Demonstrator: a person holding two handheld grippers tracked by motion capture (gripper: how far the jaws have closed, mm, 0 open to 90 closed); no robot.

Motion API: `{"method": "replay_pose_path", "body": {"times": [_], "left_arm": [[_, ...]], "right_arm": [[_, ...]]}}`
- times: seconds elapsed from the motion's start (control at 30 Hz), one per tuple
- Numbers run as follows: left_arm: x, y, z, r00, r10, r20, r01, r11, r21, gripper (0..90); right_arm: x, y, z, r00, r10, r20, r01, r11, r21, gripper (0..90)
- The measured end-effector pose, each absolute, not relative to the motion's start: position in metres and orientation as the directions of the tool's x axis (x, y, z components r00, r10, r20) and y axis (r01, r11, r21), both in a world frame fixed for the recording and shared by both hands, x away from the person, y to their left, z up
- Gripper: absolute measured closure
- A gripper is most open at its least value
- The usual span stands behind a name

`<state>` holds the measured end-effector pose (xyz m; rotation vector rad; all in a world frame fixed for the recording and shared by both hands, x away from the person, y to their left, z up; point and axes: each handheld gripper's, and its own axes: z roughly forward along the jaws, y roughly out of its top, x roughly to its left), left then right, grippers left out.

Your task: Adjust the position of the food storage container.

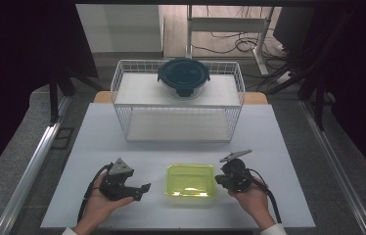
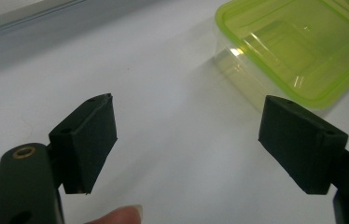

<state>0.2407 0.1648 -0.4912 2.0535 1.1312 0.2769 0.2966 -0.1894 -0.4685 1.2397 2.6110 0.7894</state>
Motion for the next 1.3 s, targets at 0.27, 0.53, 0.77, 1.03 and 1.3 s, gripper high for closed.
{"method": "replay_pose_path", "body": {"times": [0.27, 0.53, 0.77, 1.03, 1.3], "left_arm": [[0.241, 0.166, -0.491, 0.582, 0.797, -0.163, 0.631, -0.315, 0.709, 19.4], [0.241, 0.166, -0.491, 0.580, 0.798, -0.162, 0.630, -0.314, 0.710, 19.3], [0.241, 0.168, -0.490, 0.576, 0.801, -0.163, 0.631, -0.309, 0.711, 19.4], [0.241, 0.168, -0.490, 0.574, 0.803, -0.161, 0.630, -0.307, 0.713, 19.4], [0.241, 0.169, -0.490, 0.570, 0.806, -0.160, 0.630, -0.304, 0.714, 19.3]], "right_arm": [[0.299, -0.176, -0.471, -0.668, 0.738, 0.092, 0.665, 0.538, 0.518, 88.2], [0.299, -0.176, -0.471, -0.672, 0.733, 0.104, 0.663, 0.533, 0.526, 88.2], [0.297, -0.195, -0.460, -0.648, 0.754, 0.110, 0.659, 0.482, 0.577, 88.2], [0.286, -0.219, -0.457, -0.623, 0.771, 0.136, 0.660, 0.424, 0.621, 87.7], [0.283, -0.241, -0.452, -0.609, 0.771, 0.187, 0.656, 0.356, 0.665, 79.1]]}}
